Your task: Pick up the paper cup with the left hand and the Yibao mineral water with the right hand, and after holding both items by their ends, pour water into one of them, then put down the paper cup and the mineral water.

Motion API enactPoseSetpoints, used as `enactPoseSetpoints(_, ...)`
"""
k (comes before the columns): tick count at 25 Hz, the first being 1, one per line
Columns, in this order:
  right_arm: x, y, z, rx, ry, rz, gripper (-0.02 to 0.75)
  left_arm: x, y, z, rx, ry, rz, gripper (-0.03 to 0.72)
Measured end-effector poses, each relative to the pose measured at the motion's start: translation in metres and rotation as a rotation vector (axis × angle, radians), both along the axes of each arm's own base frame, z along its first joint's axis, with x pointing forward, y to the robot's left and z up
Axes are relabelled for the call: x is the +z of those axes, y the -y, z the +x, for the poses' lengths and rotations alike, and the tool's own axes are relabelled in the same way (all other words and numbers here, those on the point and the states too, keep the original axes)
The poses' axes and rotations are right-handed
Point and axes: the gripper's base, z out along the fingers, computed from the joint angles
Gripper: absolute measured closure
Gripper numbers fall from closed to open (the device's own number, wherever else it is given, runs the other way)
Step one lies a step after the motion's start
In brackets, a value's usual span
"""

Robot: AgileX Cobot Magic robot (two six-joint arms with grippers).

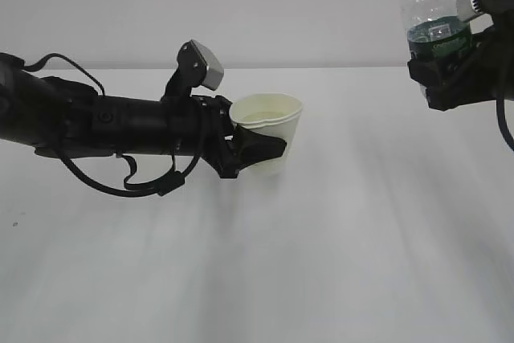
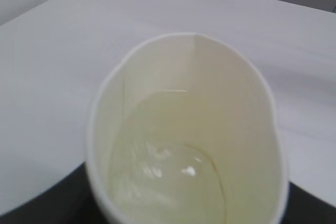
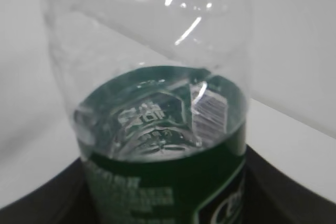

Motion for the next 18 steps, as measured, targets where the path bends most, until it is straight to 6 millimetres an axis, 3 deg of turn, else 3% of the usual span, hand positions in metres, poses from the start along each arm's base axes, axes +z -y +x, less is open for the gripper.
enactPoseSetpoints(18, 0.0, 0.0, 0.0, 0.0, 0.0, 0.0, 0.276, 0.0, -0.076, 0.037, 0.183, 0.009, 0.001, 0.262)
